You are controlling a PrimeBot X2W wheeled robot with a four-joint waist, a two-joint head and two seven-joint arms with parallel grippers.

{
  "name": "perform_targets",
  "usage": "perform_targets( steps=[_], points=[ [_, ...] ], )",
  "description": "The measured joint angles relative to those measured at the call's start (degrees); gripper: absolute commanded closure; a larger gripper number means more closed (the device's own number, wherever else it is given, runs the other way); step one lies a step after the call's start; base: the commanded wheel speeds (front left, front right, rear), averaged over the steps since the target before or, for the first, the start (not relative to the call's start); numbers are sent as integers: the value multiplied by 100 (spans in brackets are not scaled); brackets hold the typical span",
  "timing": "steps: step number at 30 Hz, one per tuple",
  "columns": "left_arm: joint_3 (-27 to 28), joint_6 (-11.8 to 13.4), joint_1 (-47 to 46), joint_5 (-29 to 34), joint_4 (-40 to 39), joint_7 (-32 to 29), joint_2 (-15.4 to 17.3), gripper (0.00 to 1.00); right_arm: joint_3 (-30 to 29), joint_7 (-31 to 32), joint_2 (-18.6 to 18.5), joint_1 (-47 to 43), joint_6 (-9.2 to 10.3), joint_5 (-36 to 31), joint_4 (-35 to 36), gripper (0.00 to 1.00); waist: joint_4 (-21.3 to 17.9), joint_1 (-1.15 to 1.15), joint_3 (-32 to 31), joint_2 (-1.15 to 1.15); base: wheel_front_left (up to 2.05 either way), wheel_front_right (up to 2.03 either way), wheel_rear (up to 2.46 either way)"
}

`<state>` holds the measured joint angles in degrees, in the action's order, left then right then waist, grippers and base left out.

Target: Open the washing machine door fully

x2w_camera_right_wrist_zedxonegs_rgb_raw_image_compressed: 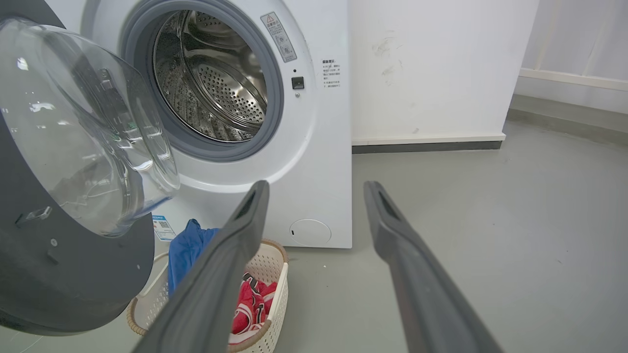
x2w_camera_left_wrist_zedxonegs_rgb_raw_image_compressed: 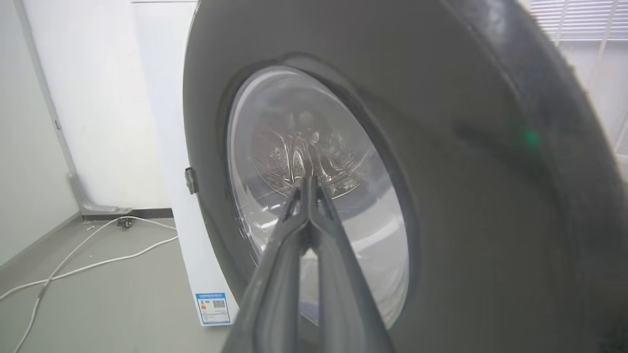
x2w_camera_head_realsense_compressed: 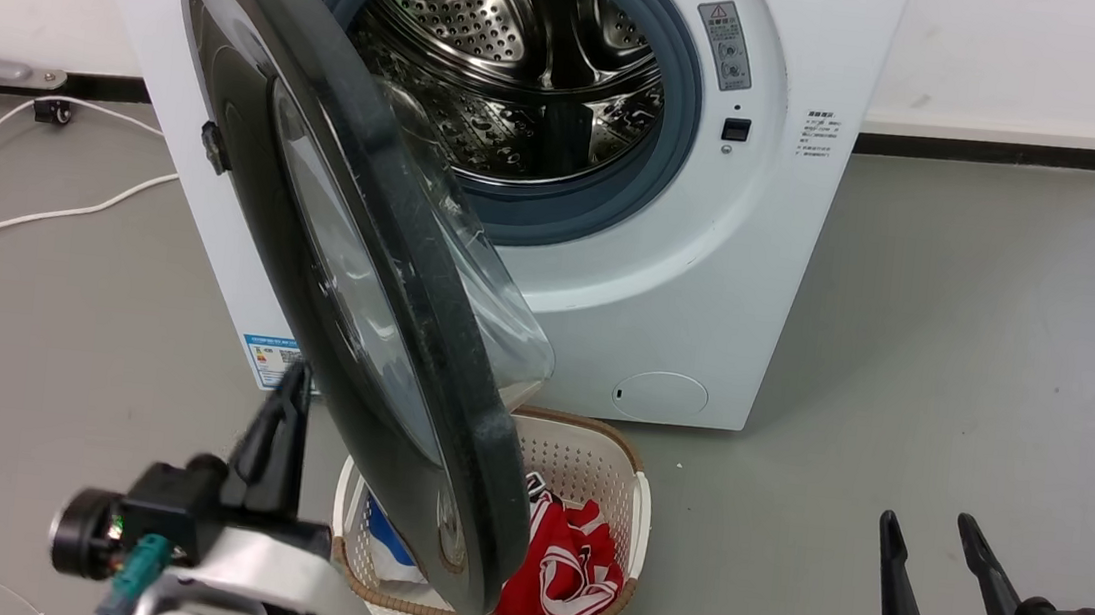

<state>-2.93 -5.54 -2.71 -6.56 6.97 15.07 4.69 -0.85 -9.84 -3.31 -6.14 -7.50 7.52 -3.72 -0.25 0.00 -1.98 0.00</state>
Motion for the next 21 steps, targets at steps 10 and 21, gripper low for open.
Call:
perform_targets(
  steps=[10,21],
  points=[
    [-4,307,-524,147,-2249,1,-126,100,-15,25,14,-1,0,-2,10,0,65,0,17,0,0,0,0],
    [-1588,40,-715,35,-3301,-297,-168,100,-63,56,24,-4,0,-20,13,0,121,0,23,0,0,0,0]
  ],
)
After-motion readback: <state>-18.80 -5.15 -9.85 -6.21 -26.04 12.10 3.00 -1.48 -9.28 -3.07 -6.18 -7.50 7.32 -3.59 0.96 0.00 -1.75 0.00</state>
